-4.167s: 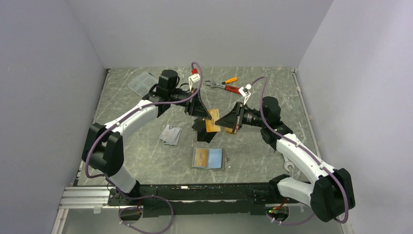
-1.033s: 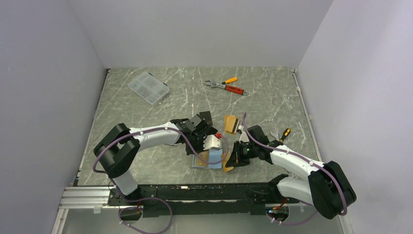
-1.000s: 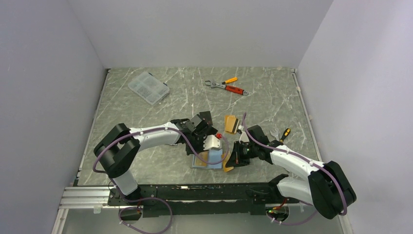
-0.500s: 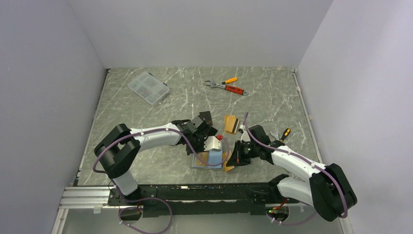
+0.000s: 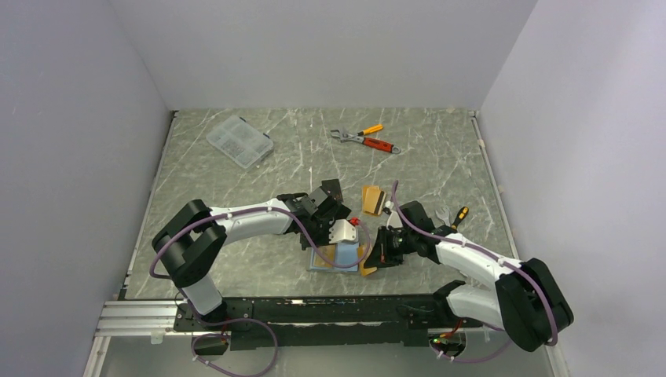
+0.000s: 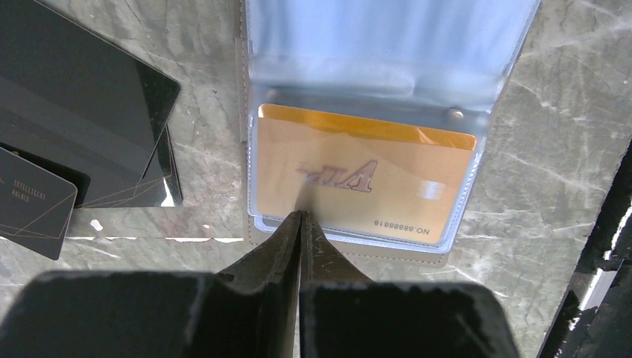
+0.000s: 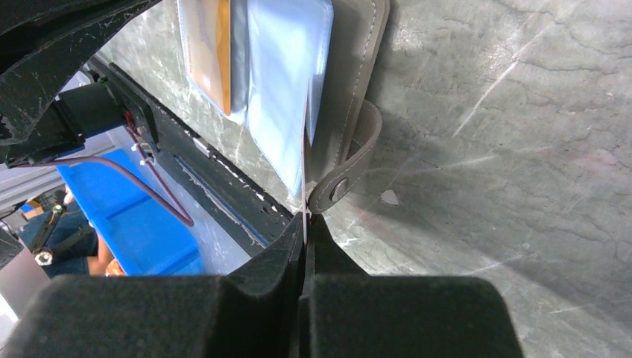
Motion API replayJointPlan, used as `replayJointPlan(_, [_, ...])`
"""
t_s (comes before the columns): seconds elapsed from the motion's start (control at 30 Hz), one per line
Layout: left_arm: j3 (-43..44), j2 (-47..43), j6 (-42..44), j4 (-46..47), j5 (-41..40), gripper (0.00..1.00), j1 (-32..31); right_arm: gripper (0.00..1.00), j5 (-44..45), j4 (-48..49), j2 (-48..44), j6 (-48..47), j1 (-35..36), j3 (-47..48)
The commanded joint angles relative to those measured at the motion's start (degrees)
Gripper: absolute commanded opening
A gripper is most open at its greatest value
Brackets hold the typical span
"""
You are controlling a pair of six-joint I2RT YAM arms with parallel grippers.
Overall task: Put the credit cards into the card holder
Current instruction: Turn over the card slot in the card holder.
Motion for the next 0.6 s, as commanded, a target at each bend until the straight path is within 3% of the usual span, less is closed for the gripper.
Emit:
replayJointPlan(0.0, [-1.2,-0.4,1.2,0.0,-1.9,0.09,-0.1,0.00,0.7,0.6,-0.1,-0.2,0.0,-0.5])
replayJointPlan(0.57, [-2.0,-1.2,1.6,0.1,-2.3,0.06,-0.1,0.00,1.6,2.0,3.3,0.2,0.0,-0.9])
